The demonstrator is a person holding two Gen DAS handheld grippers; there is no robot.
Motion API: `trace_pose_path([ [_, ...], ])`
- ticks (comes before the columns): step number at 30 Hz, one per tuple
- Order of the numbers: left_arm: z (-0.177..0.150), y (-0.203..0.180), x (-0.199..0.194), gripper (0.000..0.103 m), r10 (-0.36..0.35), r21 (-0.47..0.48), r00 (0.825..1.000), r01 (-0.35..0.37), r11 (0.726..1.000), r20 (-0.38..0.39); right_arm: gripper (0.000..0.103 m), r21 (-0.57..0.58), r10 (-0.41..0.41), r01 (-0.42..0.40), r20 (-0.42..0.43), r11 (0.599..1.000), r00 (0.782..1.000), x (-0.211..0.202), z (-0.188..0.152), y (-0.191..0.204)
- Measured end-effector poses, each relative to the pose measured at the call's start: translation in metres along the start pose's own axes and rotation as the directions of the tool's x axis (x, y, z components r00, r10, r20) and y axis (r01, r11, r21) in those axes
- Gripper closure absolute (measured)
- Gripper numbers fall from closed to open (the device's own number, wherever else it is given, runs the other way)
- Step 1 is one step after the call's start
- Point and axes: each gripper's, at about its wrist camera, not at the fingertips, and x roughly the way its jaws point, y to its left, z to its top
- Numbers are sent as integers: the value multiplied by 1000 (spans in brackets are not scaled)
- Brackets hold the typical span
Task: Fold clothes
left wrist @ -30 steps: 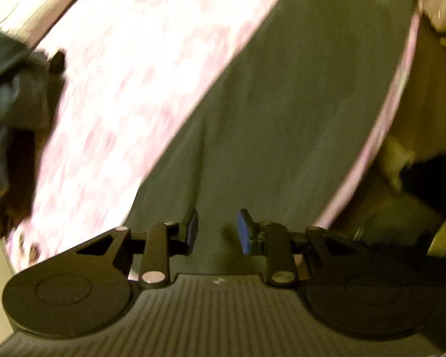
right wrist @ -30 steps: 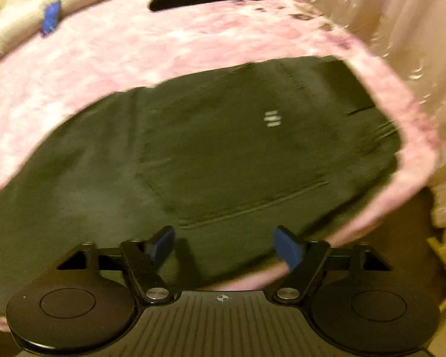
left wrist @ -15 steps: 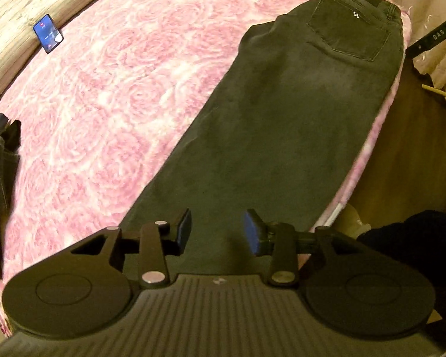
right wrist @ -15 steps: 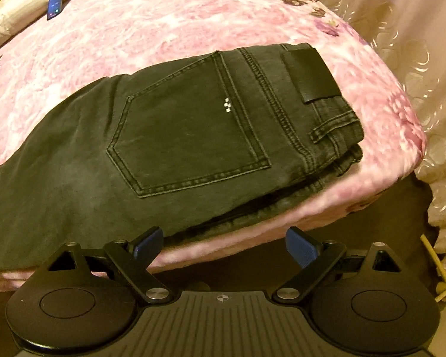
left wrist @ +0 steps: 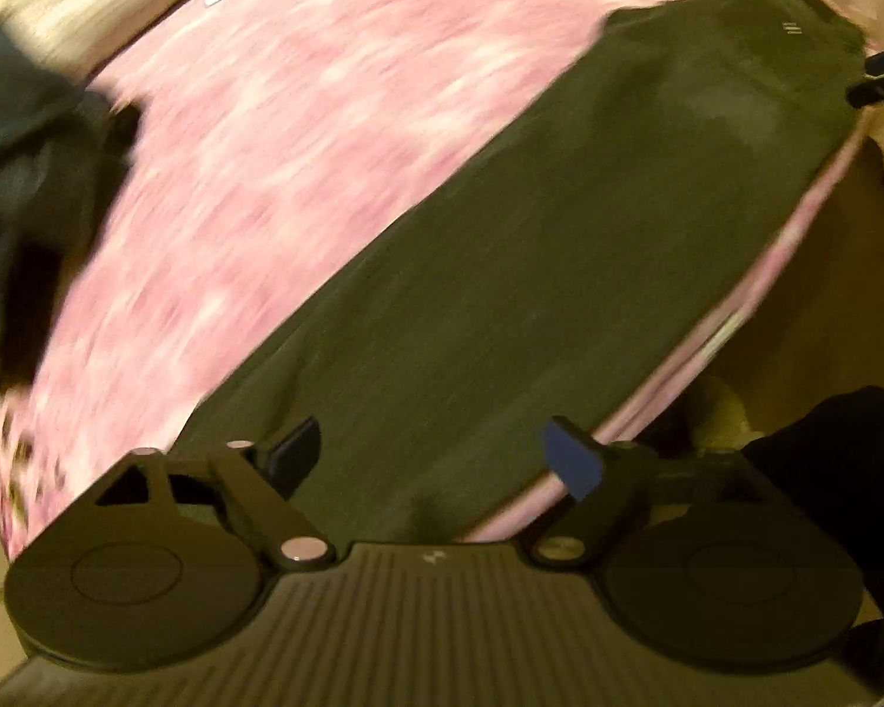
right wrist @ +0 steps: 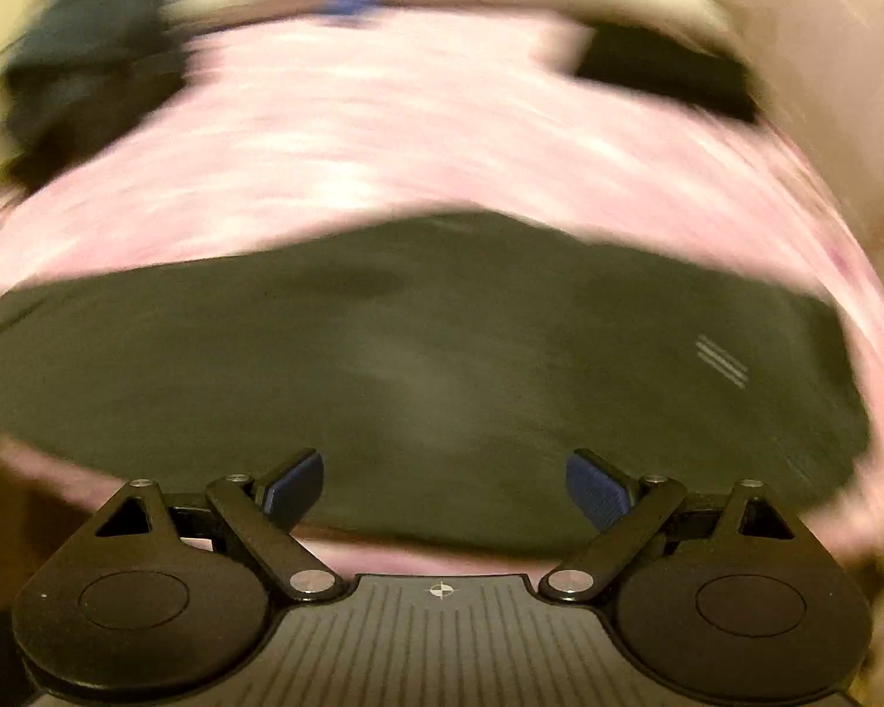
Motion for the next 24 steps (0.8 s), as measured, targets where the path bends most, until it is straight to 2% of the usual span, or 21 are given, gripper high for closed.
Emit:
trace_pose_path([
  [2, -32, 36, 6, 14, 3, -57, 1000, -3, 998, -2, 11, -140, 76, -71, 37, 988, 996, 10, 4, 72],
  [4, -62, 71, 12, 14, 6, -105, 1000, -6, 994, -2, 11, -262, 152, -134, 48, 956, 987, 24, 6, 148],
  [7, -105, 117, 20, 14, 14, -152, 1000, -12, 988, 8, 13, -426, 263, -231, 17, 875, 965, 52, 2, 253],
  [9, -128, 145, 23, 14, 3, -213, 1000, 3, 977, 29, 28, -512, 306, -269, -13, 815, 952, 69, -3, 301],
  [13, -161, 190, 30, 14, -13, -312, 995, 44, 949, 100, 28, -631, 285, -225, -5, 742, 958, 93, -6, 342],
  [17, -176, 212, 41, 14, -28, -365, 986, 86, 927, 162, 33, -737, 266, -176, 5, 653, 964, 118, -9, 384],
  [22, -183, 224, 52, 14, -97, -405, 970, 182, 896, 223, 33, -846, 244, -111, 22, 521, 970, 149, -13, 437],
  [23, -182, 225, 53, 14, -91, -399, 969, 178, 899, 228, 33, -842, 240, -102, 34, 529, 970, 153, -9, 440],
  [24, -183, 227, 53, 14, -86, -396, 968, 176, 901, 234, 33, -804, 237, -98, 56, 587, 970, 155, 3, 435],
])
